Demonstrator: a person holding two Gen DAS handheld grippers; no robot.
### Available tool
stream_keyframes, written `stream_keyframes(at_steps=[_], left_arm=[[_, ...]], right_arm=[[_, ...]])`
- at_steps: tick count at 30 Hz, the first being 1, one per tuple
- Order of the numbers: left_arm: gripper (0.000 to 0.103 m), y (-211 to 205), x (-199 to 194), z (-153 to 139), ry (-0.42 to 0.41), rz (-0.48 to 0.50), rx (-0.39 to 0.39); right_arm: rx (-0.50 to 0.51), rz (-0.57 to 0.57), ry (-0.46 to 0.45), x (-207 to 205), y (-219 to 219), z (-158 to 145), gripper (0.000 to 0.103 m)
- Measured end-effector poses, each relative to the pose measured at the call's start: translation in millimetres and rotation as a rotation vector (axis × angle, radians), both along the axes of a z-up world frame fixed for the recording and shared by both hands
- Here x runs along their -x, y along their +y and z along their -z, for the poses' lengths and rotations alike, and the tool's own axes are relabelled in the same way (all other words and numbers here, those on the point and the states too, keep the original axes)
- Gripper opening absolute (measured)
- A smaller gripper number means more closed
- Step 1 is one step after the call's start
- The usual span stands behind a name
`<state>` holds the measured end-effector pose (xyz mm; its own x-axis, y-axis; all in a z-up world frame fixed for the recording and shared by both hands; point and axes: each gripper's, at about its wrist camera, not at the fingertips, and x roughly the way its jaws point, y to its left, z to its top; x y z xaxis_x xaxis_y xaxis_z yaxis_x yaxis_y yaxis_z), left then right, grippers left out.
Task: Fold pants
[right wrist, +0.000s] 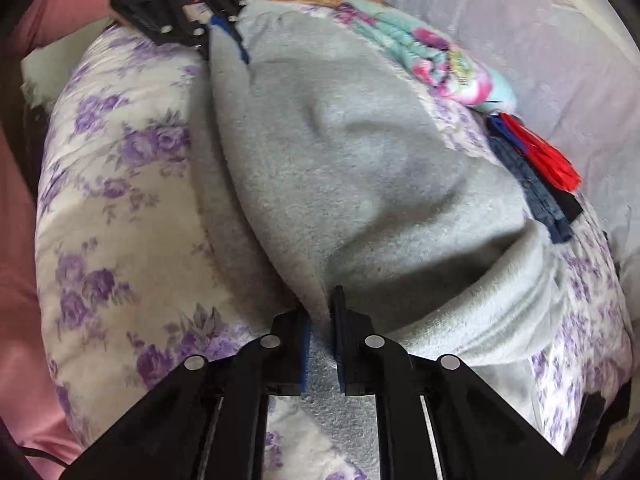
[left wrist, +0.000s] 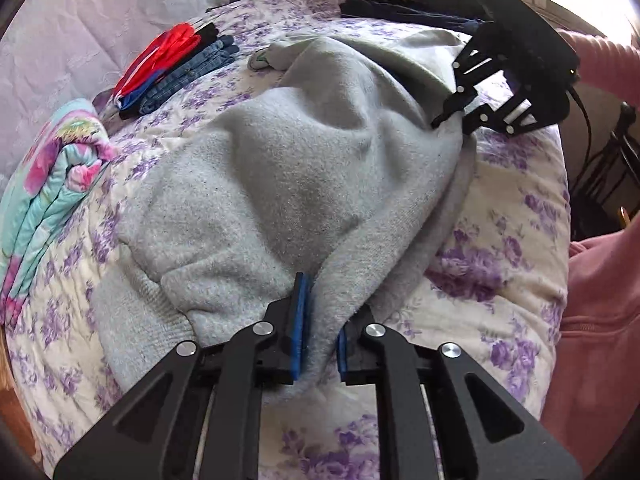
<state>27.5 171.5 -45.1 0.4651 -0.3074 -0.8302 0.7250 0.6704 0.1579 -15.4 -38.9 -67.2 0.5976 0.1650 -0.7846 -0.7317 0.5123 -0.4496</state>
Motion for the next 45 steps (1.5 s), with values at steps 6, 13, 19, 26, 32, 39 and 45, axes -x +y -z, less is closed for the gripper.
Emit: stream_keyframes(at_steps=[6, 13, 19, 26, 32, 39, 45], left_arm=[[0.085, -13, 35, -52, -0.128, 0.038, 0.117], [0.09, -76, 0, -37, -0.032, 0.035, 0.358], [0.089, -87, -29, 21, 0.185, -0.031, 0.339], [0.09, -83, -29, 20, 0.21, -0.021, 0.363], [0.09, -84, -27, 20, 0.188, -0.018, 0.343], [0.09, -87, -25, 21, 0.171, -0.02, 0.327], [0.09, -85, -28, 22, 0.179, -0.014, 0.335]], right_arm=[[-0.381, 0.18, 0.012, -17, -32, -107, 0.065], [-0.474, 0.713, -0.022, -155, -44, -150, 0.078], [-0.097, 0.912, 0.059, -255, -35, -63, 0.078], [-0.054, 1.001, 0.133, -278, -68, -27, 0.028], [-0.562, 0.948, 0.144, -214, -129, -109, 0.011], [-1.376, 0.848, -0.004, -35, -271, -142, 0.012], [-1.535, 1.169, 0.166, 34, -360, 4, 0.025]])
